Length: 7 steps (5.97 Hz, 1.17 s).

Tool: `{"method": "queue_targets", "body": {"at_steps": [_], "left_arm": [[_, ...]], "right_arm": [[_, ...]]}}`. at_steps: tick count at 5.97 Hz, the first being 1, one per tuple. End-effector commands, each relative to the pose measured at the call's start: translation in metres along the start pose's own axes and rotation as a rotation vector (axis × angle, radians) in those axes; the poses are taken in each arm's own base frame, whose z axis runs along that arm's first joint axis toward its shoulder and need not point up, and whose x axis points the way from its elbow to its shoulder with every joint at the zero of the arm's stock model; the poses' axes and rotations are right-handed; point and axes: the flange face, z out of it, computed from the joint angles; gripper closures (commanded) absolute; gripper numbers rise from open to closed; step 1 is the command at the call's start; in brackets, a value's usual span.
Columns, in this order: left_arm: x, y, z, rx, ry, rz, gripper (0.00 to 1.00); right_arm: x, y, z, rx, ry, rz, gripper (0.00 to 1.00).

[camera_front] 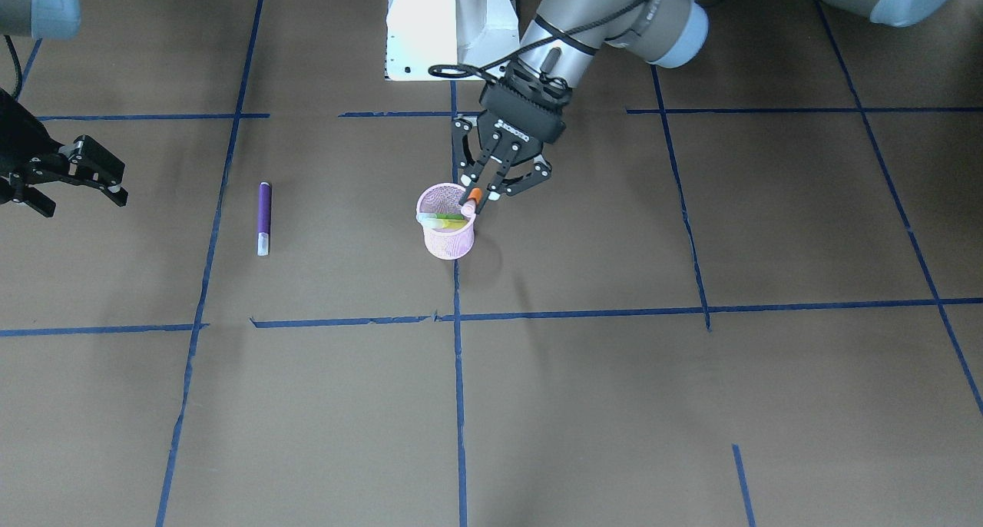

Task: Collect pens into pen holder
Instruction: 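Lift the orange marker with the left gripper and move it over the cup, then lower the orange marker into the pink cup and open the left gripper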

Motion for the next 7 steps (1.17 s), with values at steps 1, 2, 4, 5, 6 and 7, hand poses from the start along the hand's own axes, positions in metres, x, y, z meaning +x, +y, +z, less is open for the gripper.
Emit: {"method": "queue_targets", "body": {"at_steps": [1,2,4,5,6,7], "left_arm": [[0.046,0.06,-0.004,0.207,-0.099,0.004,1.0],[0.043,0.064,-0.003,0.21,-0.108,0.004,1.0],[0.036,0.076,0.0,0.196,-0.12,0.012,0.97],[0.035,0.078,0.002,0.194,-0.122,0.009,0.91],[0.035,0.079,0.001,0.213,-0.093,-0.009,0.76],[0.032,0.087,0.012,0.209,-0.1,-0.002,0.22]], "right_arm": [[0.001,0.0,0.001,-0.003,0.002,0.005,0.0],[0.002,0.0,0.002,-0.004,0.003,0.009,0.0],[0.003,0.002,0.002,-0.005,0.004,0.012,0.0],[0.003,0.002,0.002,-0.005,0.004,0.012,0.0],[0.003,0.002,0.002,-0.005,0.004,0.012,0.0],[0.003,0.002,0.003,-0.006,0.003,0.011,0.0]]}}
